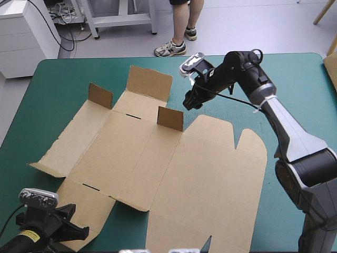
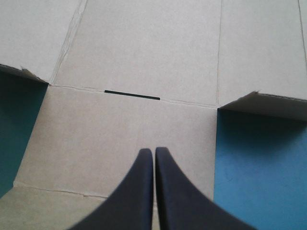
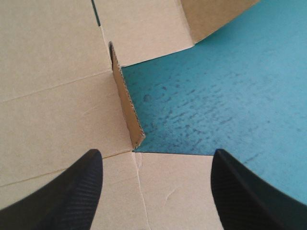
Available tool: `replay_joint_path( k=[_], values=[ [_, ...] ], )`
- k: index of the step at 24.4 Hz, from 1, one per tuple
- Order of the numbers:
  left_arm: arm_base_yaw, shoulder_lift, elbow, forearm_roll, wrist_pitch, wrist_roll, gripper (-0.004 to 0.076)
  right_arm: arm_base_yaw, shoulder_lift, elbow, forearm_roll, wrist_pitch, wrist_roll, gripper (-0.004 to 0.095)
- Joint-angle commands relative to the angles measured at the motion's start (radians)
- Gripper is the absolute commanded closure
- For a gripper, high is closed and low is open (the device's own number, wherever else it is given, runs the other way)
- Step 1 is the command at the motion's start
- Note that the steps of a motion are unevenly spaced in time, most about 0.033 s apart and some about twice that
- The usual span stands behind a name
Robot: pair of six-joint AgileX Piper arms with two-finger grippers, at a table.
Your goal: Fold the box
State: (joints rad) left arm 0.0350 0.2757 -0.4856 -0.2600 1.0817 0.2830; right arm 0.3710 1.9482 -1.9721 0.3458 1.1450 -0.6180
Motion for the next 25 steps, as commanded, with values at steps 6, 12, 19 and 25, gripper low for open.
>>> replay_joint_path(
  k=[6, 12, 19, 25],
  values=[
    [-0.005, 0.009, -0.023, -0.019, -0.049, -0.006, 0.0731, 0.071, 0.036, -0.036, 0.018, -0.070, -0.149, 0.0303],
    [-0.005, 0.009, -0.023, -0.019, -0.049, -0.006, 0.0731, 0.081, 0.079, -0.036, 0.015, -0.152, -0.156, 0.0305],
    [-0.005, 0.009, -0.023, -0.019, -0.049, -0.006, 0.0731, 0.081, 0.120, -0.036, 0.018, -0.189, -0.184, 0.0309],
    [-0.005, 0.009, -0.023, -0.019, -0.049, -0.006, 0.0731, 0.081, 0.149, -0.036, 0.024, -0.168, -0.182, 0.0506]
  ],
)
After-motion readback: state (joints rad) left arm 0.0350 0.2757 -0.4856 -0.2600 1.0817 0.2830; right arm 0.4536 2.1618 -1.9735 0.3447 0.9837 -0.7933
